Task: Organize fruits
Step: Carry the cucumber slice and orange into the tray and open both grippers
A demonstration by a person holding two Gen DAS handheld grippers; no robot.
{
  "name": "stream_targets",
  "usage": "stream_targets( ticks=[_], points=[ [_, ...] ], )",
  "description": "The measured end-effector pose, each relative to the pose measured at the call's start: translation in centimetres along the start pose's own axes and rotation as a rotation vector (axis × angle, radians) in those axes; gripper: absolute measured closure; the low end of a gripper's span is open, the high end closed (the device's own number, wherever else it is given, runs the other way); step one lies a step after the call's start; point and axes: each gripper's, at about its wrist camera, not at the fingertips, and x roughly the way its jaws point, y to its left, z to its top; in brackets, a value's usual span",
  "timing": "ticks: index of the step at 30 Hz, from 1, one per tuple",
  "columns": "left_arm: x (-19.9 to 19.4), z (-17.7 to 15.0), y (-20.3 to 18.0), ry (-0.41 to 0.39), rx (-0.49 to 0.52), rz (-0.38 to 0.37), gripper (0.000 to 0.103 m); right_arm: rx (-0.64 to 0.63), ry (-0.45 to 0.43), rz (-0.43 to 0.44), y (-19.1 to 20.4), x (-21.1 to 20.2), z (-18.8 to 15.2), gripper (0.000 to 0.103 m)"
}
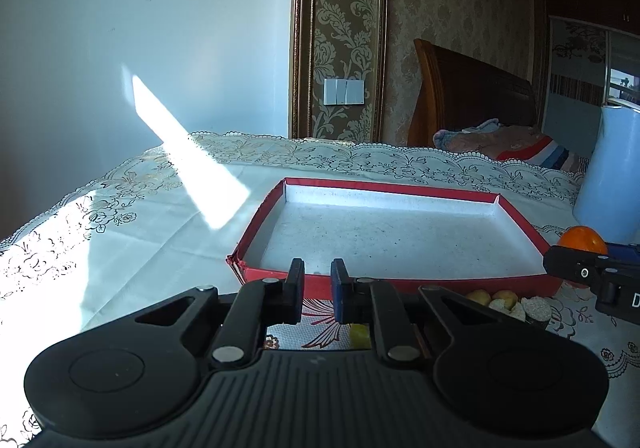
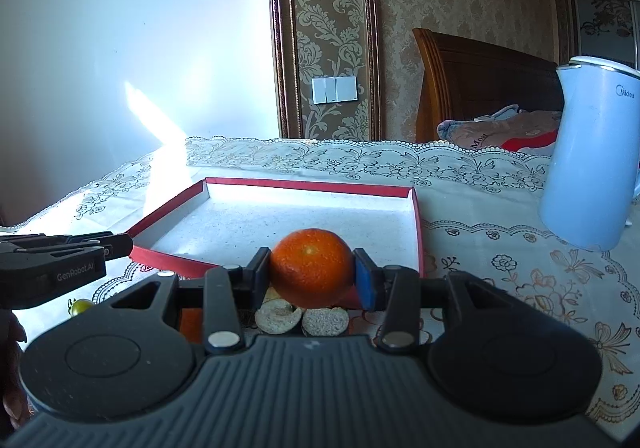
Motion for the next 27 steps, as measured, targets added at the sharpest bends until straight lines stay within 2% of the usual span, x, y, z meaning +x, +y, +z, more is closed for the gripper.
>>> stream_targets(
  ticks=[5, 8, 12, 15, 19, 21, 23, 26, 27],
  points=[
    [-2.4, -1.8, 3.3, 0.002, -0.042, -0.098, 0.089, 0.001, 0.006, 0.027, 0.2, -0.2, -0.5, 0.062],
    [-3.6, -3.3, 4.4, -0.012, -0.027, -0.114, 0.089, 0.001, 0.013, 0.044, 0.5, -0.1, -0.8, 0.062],
    [-3.9, -4.3, 5.3, 0.021, -0.002, -0.115, 0.089, 0.001, 0.021, 0.057, 0.8, 0.1, -1.1, 0.062],
    [-3.4, -4.5, 5.3, 0.068, -0.005, -0.162, 0.089, 0.004, 0.022, 0.064, 0.9, 0.0, -1.2, 0.062],
    [-3.2, -4.4, 4.1, 0.07, 0.029, -0.179, 0.088, 0.012, 0.024, 0.07, 0.9, -0.1, -1.4, 0.062],
    [-3.4, -4.4, 3.4, 0.071, 0.048, -0.211, 0.088, 0.014, 0.026, 0.072, 0.8, -0.2, -1.5, 0.062],
    [-3.5, -4.5, 2.8, 0.07, 0.078, -0.225, 0.084, 0.017, 0.03, 0.076, 0.7, -0.2, -1.6, 0.062],
    [-3.2, -4.5, 2.3, 0.07, 0.08, -0.192, 0.065, 0.029, 0.032, 0.086, 0.6, 0.0, -1.7, 0.062],
    [-3.1, -4.5, 2.4, 0.066, 0.071, -0.187, 0.046, 0.03, 0.031, 0.088, 0.6, 0.0, -1.8, 0.062]
  ],
)
